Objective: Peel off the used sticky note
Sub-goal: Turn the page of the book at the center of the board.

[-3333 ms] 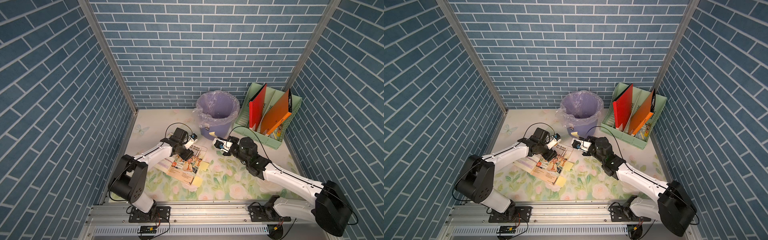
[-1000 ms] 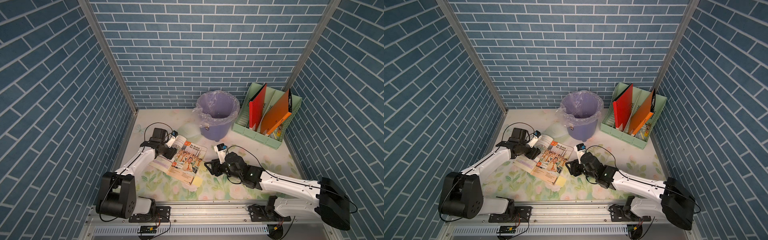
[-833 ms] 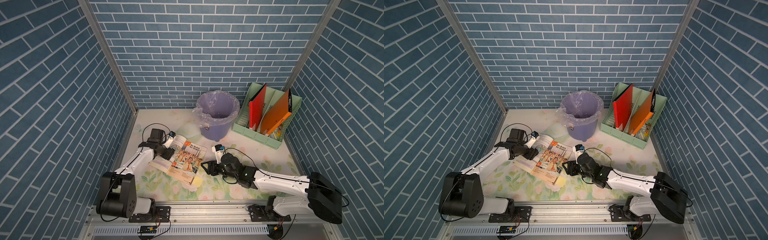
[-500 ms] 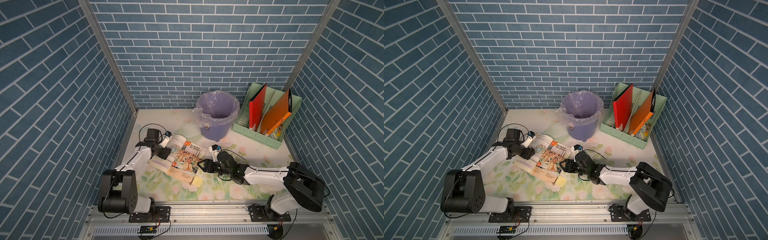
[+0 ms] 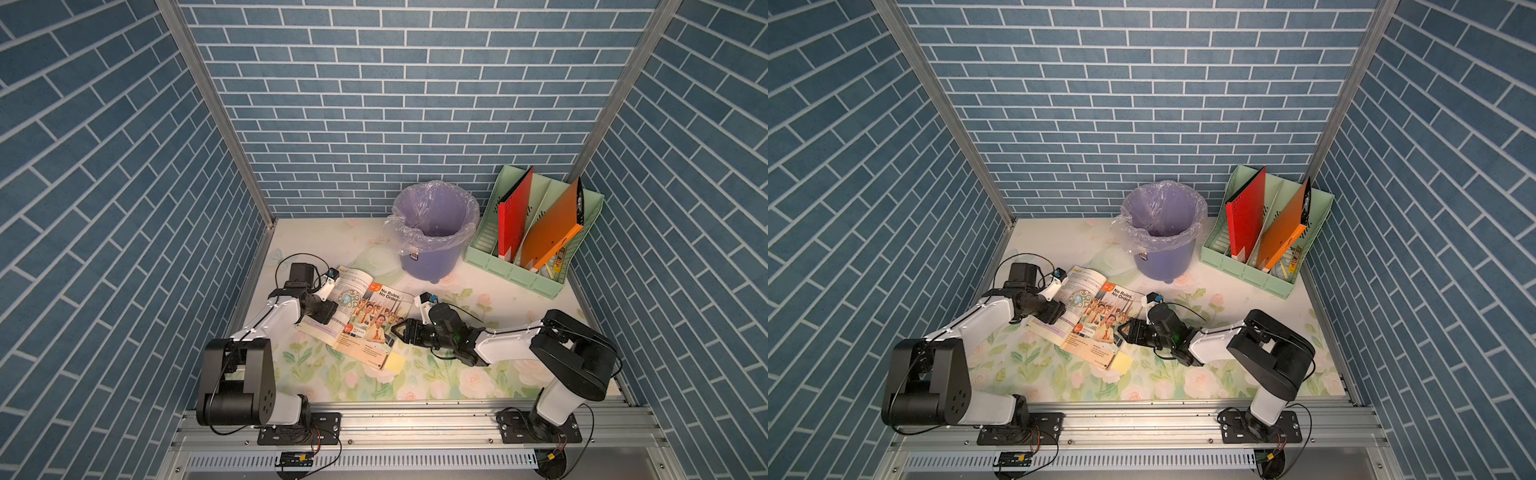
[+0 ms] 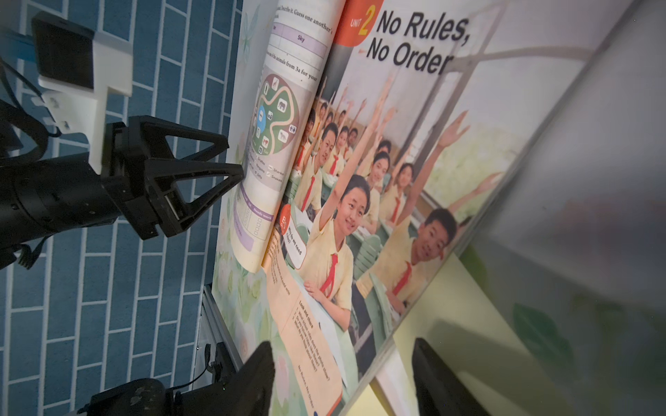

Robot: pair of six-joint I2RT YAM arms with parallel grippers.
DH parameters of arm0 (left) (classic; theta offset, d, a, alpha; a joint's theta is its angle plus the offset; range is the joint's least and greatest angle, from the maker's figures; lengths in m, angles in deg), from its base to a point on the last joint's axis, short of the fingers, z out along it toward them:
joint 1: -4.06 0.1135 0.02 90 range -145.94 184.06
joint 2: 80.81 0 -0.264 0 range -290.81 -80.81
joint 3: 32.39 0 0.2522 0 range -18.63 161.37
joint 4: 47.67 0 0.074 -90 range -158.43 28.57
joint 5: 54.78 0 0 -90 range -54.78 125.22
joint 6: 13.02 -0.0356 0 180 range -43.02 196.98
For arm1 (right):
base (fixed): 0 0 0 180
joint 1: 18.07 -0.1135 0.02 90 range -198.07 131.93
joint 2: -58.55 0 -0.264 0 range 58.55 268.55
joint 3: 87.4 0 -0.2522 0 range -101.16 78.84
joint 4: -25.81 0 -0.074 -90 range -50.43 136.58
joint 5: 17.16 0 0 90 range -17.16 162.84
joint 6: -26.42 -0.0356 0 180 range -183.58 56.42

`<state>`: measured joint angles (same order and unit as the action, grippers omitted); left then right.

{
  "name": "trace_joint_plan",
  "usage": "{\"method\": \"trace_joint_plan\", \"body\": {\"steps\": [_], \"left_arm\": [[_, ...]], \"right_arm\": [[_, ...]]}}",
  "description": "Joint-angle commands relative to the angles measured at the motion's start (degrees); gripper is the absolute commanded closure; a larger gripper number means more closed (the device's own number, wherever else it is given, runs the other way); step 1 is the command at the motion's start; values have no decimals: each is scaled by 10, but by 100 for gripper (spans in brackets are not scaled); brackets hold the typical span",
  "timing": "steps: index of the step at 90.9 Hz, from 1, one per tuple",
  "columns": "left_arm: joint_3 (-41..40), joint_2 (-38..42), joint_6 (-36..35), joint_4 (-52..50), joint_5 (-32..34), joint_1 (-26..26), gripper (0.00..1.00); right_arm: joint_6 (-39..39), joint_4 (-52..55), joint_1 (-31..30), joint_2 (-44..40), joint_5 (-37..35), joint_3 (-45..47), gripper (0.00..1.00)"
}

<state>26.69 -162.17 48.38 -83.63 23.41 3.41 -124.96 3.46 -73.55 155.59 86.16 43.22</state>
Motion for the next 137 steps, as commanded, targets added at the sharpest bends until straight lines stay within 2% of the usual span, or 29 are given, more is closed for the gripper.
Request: {"method": "trace_joint_plan", "body": {"steps": [1, 38, 137], "left_arm": [[-7, -3, -8, 0, -8, 4, 31], [-9, -4, -7, 5, -9, 4, 31], [-12, -7, -4, 6, -15, 3, 31]], "right_arm": [[-15, -28, 8, 13, 0, 5, 38], [-28, -67, 18, 56, 15, 2, 39], [-39, -127, 23, 88, 46, -21, 43]]}}
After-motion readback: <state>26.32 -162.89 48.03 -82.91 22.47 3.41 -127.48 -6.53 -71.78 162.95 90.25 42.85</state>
